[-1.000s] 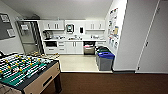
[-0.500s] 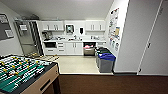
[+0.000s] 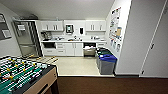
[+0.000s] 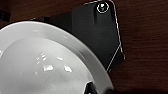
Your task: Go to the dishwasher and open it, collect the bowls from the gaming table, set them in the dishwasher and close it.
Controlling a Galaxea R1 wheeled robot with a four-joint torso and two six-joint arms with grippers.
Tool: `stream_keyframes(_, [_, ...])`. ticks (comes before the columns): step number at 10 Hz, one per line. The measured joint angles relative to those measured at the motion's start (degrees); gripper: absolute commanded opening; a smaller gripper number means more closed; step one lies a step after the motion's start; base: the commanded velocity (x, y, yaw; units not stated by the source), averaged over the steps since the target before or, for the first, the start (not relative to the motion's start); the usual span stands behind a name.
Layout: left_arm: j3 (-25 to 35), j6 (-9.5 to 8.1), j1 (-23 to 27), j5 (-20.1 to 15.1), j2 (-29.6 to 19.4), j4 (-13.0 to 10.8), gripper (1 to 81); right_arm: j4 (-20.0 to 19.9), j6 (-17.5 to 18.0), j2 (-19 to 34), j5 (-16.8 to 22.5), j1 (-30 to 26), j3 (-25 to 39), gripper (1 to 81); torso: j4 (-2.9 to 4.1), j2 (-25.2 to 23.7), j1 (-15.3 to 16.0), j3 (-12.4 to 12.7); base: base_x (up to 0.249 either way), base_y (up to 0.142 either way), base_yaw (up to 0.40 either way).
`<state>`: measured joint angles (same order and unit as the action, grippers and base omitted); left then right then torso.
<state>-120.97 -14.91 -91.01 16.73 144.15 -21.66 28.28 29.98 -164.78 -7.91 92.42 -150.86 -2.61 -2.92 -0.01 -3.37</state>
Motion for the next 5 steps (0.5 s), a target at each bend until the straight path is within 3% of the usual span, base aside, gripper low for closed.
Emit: stream_keyframes(5, [0.0, 0.0, 0.0, 0.0, 0.0, 0.0, 1.0, 0.0, 0.0, 0.0, -0.02, -0.05, 0.0, 1.0, 0.0, 0.0, 0.0, -0.02, 0.177, 0.0, 0.0])
